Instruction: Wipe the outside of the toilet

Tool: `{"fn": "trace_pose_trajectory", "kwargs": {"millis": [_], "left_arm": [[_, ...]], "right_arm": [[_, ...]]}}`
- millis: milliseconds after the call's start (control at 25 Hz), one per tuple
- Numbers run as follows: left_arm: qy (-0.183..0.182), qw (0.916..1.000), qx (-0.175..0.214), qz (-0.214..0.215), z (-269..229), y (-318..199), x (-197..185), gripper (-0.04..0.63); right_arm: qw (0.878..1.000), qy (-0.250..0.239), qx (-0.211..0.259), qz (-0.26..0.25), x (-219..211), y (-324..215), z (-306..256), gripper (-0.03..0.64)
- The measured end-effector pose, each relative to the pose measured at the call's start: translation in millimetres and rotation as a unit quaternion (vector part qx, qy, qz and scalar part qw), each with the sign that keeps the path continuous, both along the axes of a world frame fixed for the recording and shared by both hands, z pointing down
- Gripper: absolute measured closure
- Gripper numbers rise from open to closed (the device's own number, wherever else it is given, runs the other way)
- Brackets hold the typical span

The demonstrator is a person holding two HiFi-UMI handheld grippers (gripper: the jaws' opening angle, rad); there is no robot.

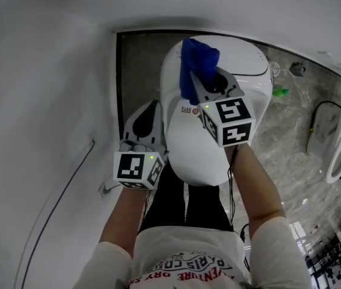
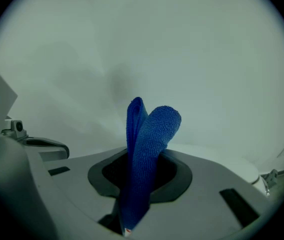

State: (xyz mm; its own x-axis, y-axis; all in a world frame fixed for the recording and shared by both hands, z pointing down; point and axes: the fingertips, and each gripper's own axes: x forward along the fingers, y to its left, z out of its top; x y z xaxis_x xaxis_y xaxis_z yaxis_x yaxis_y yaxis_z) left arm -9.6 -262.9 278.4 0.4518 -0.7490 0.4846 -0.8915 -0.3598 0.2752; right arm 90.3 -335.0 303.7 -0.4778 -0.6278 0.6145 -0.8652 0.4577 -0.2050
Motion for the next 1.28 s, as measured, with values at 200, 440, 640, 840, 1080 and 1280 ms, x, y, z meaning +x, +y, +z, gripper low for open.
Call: {"fn": "trace_pose_trajectory", "kwargs": {"millis": [200,440,640,840,1080,1280], "left_arm": [[0.001,1.0000,-0.002,0.004,0.0,4.7,13.2,0.589],[0.002,0.9999,-0.002,0.012,-1.9,7.0,40.3,0.589],[0.003,0.9997,-0.003,0.023,-3.5,10.0,74.4,0.589],[0.006,0.9993,-0.007,0.036,-2.1,15.6,113.7,0.589],[0.003,0.9982,-0.009,0.060,0.5,25.4,160.1,0.589],[-0.001,0.9974,-0.009,0.072,1.3,35.8,189.3,0.589]], "right_arm": [[1.000,-0.001,-0.007,0.025,35.4,0.5,3.2,0.540],[1.000,0.000,-0.001,0.026,56.2,3.6,0.4,0.540],[0.999,-0.010,0.003,0.042,93.5,5.6,-1.4,0.540],[0.997,-0.017,0.011,0.070,139.6,8.4,-1.7,0.540],[0.994,-0.030,0.020,0.100,189.3,13.0,4.1,0.540],[0.990,-0.039,0.022,0.136,230.2,21.0,14.3,0.540]]}}
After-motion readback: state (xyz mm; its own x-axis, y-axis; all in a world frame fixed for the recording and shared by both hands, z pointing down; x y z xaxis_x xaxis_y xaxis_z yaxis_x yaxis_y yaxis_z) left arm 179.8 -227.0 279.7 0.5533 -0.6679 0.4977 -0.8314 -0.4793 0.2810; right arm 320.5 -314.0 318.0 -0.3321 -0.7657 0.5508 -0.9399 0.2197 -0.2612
